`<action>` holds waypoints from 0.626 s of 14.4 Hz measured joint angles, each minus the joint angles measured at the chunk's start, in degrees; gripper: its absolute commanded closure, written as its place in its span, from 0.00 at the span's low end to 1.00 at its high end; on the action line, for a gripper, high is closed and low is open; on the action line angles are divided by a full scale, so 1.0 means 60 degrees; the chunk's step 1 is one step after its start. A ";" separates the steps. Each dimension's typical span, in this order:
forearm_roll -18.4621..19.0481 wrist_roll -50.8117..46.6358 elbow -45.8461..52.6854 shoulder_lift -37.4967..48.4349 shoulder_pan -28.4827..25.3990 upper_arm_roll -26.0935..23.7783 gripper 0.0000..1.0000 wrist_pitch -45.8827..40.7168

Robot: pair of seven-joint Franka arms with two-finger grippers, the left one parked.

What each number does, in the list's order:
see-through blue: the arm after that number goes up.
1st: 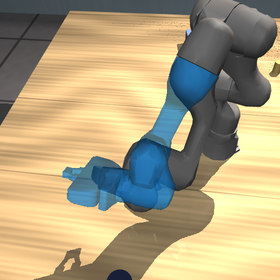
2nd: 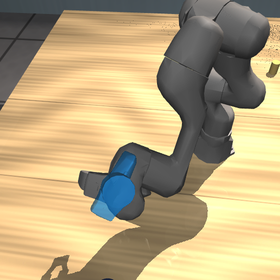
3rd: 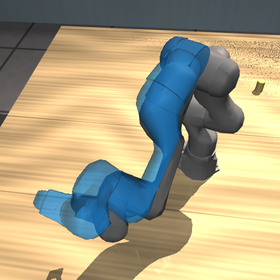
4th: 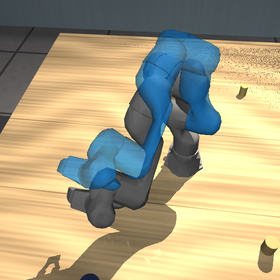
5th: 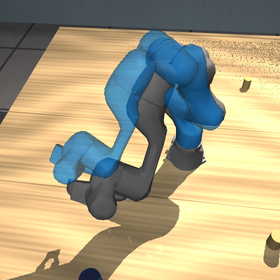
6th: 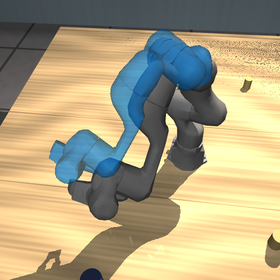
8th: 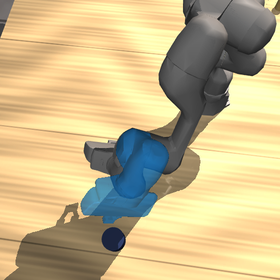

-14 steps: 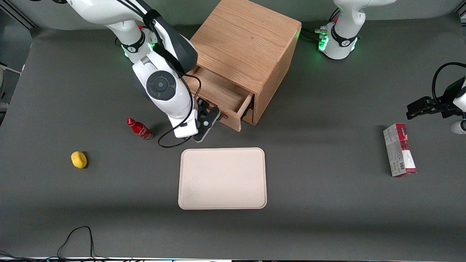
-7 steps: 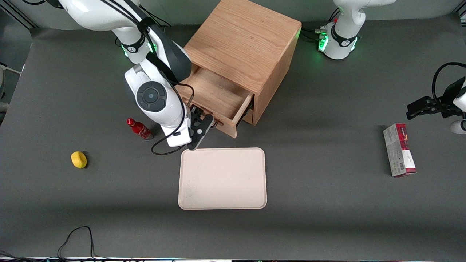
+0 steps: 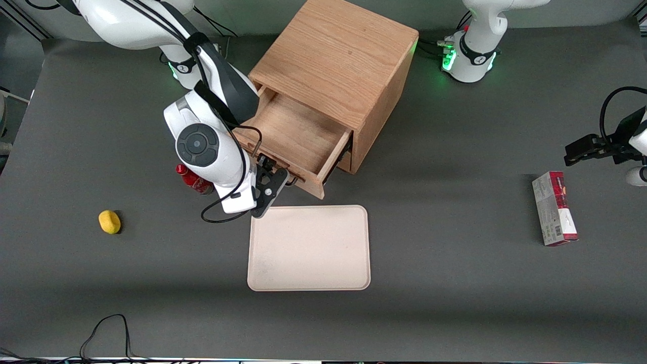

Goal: Open upper drawer
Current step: 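Pull the handle with the right gripper, sliding the drawer out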

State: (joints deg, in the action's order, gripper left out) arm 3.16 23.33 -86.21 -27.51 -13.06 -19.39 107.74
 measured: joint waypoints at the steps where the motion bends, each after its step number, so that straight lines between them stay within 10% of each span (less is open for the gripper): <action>1: 0.0000 0.0000 0.0037 -0.0024 0.0024 0.0021 0.00 -0.0001; 9: 0.0000 0.0059 0.0430 -0.0323 0.0370 0.0054 0.00 -0.0001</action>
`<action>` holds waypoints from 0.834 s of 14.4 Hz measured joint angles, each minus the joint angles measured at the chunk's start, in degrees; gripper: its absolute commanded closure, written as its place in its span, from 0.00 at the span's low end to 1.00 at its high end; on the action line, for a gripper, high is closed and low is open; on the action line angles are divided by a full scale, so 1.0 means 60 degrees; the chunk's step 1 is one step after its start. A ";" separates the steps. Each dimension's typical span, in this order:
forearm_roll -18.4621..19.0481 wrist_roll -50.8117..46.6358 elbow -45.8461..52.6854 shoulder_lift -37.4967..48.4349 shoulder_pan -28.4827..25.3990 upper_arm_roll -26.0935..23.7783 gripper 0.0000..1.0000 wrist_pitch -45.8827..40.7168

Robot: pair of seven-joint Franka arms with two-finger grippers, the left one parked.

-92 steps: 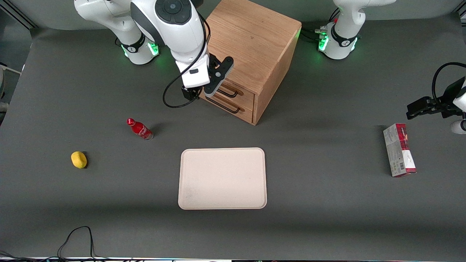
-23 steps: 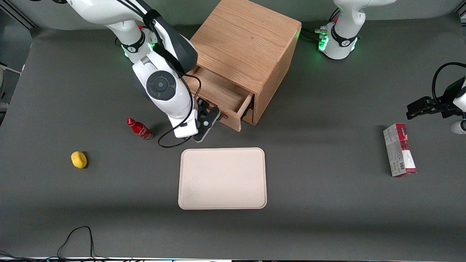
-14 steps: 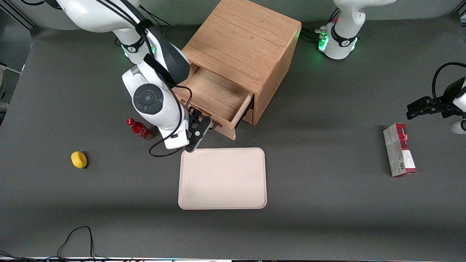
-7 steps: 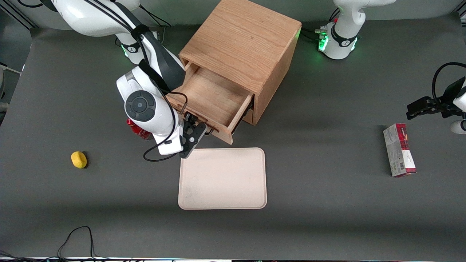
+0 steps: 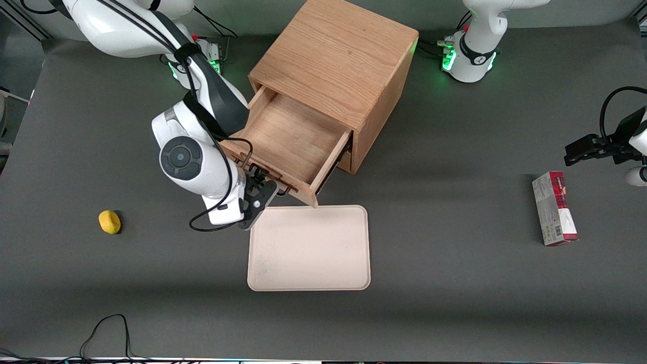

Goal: Open upper drawer
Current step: 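Pull the handle with the right gripper, sliding the drawer out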

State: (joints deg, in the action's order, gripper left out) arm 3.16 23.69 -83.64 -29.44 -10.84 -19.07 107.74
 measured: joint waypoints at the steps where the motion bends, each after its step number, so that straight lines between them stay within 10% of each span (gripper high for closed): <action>1: 0.0003 0.0037 0.0057 -0.0036 0.0061 0.0015 0.00 -0.0003; 12: 0.0148 0.0101 0.0401 -0.0243 0.0152 0.0230 0.00 -0.0049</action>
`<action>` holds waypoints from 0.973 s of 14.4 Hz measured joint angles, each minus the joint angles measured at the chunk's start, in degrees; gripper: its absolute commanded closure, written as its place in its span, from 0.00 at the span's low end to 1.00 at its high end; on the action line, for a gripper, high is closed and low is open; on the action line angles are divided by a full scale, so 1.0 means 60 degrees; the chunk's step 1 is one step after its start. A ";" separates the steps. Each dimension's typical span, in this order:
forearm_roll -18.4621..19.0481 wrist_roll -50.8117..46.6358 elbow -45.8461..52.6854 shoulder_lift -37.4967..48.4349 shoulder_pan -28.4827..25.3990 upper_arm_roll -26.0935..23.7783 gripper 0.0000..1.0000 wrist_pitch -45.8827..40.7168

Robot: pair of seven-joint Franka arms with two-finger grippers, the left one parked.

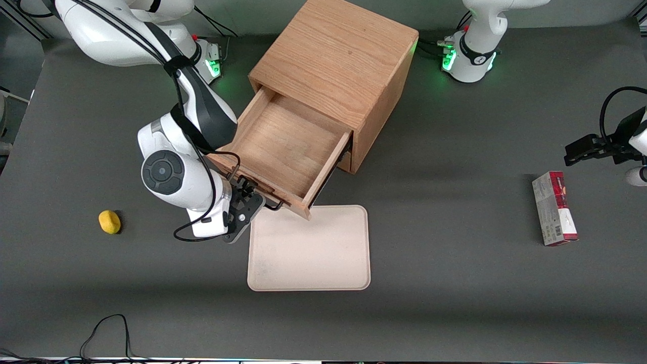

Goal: Open upper drawer

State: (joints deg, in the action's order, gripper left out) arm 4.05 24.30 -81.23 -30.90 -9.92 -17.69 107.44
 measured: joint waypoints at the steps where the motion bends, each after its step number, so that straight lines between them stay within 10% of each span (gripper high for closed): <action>1: 0.0004 -0.0010 0.0121 0.0001 -0.0008 0.0000 0.00 -0.0123; 14: 0.0158 -0.2903 0.2300 0.1547 0.0006 0.0430 0.00 -0.3627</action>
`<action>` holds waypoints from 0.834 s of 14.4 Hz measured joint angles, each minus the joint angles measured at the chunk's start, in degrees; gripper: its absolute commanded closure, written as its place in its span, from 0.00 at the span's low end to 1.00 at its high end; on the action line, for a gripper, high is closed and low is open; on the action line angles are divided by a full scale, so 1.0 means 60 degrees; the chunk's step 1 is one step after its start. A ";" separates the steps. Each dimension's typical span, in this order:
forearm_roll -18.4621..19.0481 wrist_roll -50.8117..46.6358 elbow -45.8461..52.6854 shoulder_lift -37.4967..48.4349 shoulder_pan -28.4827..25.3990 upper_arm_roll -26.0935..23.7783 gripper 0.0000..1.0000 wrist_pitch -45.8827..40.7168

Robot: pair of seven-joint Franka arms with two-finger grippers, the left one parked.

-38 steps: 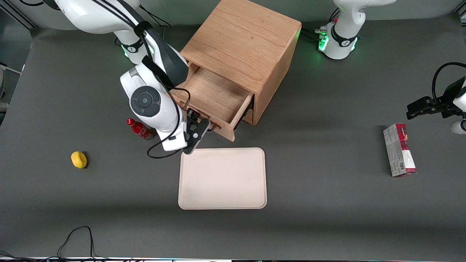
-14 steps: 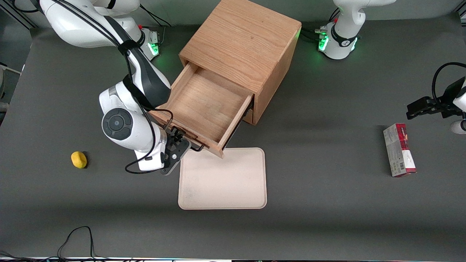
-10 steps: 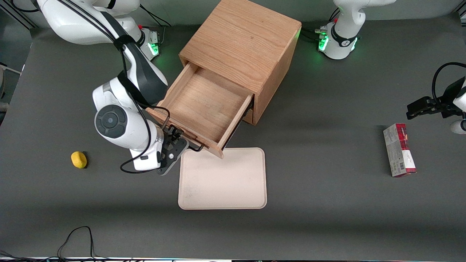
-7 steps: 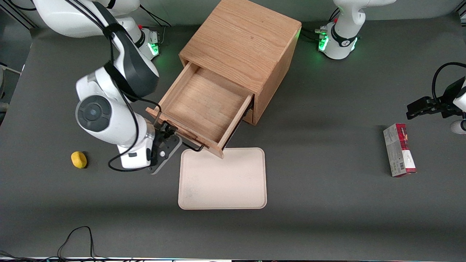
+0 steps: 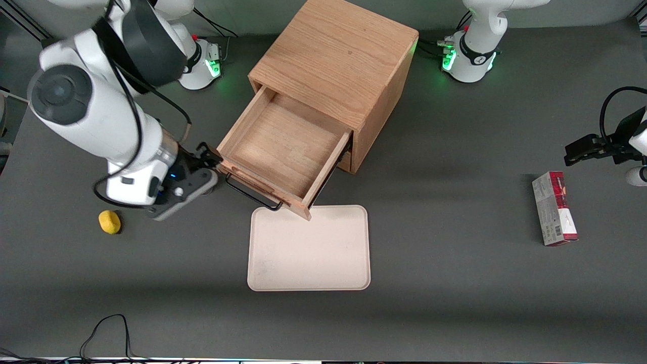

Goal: Open upper drawer

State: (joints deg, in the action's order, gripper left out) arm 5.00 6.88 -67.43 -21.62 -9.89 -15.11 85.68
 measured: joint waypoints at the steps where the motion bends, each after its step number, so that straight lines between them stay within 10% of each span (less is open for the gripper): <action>1: 0.0065 -0.0409 -0.0005 0.0227 -0.0009 0.0219 0.00 -0.0237; 12: -0.0326 -0.2336 -0.1944 0.2242 0.1403 0.1855 0.00 0.0415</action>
State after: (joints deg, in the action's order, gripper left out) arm 3.05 -7.13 -79.10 -8.16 -1.47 -3.98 88.17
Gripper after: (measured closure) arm 0.000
